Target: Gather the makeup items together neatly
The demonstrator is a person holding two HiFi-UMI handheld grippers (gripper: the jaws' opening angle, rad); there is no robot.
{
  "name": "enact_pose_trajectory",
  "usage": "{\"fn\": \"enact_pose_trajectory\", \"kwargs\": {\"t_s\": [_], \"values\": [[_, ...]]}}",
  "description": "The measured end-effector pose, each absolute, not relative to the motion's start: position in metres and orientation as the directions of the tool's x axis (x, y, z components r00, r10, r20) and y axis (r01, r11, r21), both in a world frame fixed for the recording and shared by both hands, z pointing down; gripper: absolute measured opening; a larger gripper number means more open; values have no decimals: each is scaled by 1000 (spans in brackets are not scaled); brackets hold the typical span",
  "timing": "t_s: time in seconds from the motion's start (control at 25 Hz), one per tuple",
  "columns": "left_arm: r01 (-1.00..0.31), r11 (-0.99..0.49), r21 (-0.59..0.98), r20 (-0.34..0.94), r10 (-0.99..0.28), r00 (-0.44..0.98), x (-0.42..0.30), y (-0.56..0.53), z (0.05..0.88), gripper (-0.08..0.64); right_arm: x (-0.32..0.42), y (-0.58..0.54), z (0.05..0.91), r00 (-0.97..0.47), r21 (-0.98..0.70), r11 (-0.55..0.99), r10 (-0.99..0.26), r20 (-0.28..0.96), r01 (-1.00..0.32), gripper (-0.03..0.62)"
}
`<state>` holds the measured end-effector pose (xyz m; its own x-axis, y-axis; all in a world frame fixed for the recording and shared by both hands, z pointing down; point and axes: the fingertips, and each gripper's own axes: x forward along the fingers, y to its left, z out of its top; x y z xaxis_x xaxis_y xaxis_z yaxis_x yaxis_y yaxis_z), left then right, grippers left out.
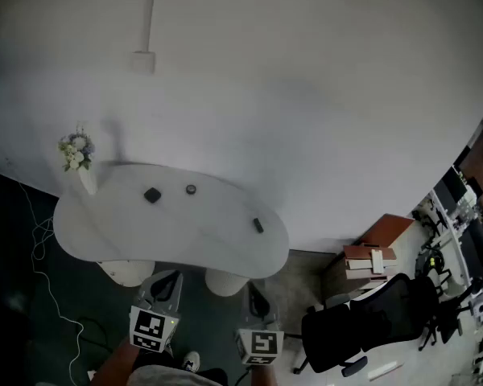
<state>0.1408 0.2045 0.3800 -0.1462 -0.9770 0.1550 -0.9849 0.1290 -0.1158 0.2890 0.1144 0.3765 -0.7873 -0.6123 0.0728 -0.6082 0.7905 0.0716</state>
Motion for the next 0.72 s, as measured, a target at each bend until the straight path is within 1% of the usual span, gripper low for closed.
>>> {"fn": "enact_pose_trajectory", "kwargs": {"t_s": [0.48,0.72], "values": [[-977,176,-123,153,-969,-194,125,208,379,9,265,114,380,-826,67,830,-558,78,-554,3],[-960,254,-113,154,-951,-270,94,215,380,9,236,111,382,-862,66,867,-499,96,-494,3]]}}
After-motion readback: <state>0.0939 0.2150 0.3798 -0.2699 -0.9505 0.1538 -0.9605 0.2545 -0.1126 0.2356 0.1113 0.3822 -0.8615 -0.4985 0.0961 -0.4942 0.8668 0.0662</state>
